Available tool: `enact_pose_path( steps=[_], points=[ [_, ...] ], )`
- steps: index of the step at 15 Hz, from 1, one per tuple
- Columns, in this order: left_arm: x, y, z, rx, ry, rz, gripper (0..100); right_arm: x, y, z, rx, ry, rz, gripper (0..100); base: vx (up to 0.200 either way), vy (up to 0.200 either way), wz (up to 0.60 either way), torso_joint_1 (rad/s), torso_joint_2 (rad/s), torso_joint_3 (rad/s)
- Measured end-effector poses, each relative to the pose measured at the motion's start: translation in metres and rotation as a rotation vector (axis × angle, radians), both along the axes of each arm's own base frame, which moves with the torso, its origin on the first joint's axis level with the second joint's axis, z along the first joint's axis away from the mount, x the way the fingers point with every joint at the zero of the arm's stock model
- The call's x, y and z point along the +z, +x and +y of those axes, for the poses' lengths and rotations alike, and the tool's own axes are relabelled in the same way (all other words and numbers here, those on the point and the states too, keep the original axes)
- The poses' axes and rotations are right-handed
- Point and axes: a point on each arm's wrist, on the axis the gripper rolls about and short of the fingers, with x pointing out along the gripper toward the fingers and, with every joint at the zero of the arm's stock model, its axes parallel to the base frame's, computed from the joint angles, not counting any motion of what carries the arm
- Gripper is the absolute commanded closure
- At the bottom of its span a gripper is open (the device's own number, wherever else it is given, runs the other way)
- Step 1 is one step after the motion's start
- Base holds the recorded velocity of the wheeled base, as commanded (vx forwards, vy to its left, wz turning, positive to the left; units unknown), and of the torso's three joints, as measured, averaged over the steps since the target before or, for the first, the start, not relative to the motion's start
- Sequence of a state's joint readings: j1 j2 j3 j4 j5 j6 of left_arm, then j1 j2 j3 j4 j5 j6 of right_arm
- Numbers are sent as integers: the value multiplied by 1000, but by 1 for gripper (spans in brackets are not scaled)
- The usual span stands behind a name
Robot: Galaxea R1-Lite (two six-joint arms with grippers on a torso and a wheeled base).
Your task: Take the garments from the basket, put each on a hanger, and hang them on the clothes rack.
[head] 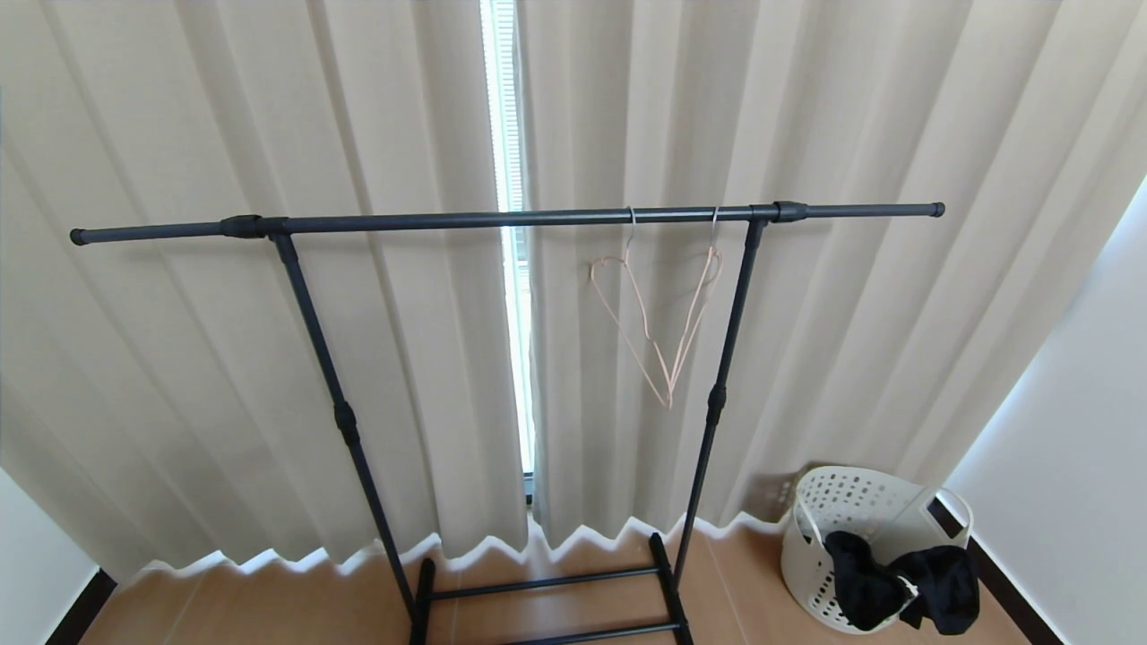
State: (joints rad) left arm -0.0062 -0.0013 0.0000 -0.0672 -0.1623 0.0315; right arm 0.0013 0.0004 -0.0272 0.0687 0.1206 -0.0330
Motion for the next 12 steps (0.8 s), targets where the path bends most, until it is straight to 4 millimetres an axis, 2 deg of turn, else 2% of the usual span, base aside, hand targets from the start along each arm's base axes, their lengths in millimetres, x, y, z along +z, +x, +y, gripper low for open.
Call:
enact_pose_path(
  steps=[3, 12],
  points=[
    [0, 0, 0, 0, 0, 0, 0, 0, 0, 0, 0, 0, -1, 0, 0, 0, 0, -103, 224, 116],
    [0, 0, 0, -1, -1, 1, 0, 0, 0, 0, 0, -1, 1, 0, 0, 0, 0, -159, 364, 206]
  ],
)
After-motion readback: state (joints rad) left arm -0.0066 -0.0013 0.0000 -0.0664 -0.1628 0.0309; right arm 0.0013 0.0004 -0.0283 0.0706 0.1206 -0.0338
